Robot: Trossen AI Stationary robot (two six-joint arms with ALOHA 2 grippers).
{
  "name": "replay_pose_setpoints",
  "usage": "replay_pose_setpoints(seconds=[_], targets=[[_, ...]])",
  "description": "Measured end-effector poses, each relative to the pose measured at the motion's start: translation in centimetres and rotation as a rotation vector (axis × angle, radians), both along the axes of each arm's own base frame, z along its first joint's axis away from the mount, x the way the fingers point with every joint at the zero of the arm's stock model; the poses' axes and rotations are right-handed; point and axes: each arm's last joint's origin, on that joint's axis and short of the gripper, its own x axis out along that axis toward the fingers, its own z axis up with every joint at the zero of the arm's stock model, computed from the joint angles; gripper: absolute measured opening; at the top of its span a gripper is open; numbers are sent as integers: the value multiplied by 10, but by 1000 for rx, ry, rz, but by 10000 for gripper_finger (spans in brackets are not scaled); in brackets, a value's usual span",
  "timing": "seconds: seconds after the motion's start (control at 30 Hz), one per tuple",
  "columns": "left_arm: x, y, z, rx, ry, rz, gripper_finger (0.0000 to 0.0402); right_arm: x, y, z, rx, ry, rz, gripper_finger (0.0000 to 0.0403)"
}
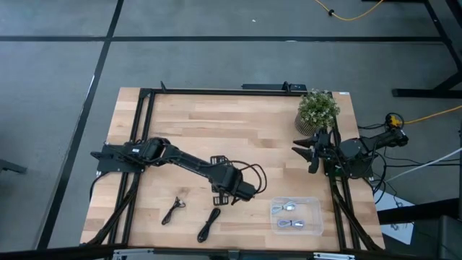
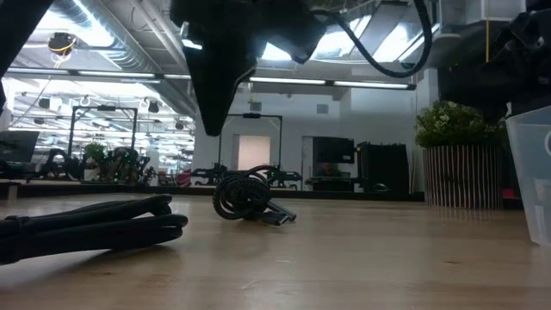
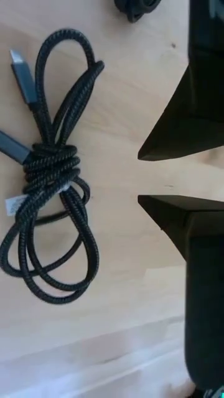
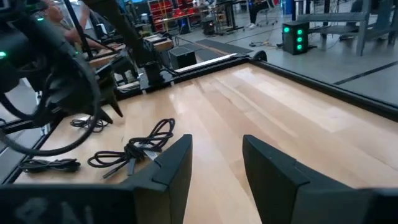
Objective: Pick and place USB-C Cables
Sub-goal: Put the bottom left black charger cable into the transparent bin
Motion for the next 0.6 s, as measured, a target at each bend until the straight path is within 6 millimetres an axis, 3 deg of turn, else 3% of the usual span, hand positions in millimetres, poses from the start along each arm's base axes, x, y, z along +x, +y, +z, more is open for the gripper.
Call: replay_pose_setpoints(seconds=[0.2, 0.37, 0.47, 0.6], targets=[[-2, -2, 0, -7, 48, -131, 92, 1, 2, 0, 35, 0, 83, 147], [0, 13, 2, -27, 120, -313, 92, 1, 4, 0, 89, -7, 120, 147], [4, 26, 2, -28, 116, -267, 92, 1, 4, 0, 152, -18, 116, 147], [4, 31, 2, -13, 72, -76, 92, 1, 4, 0, 209, -28, 109, 147]])
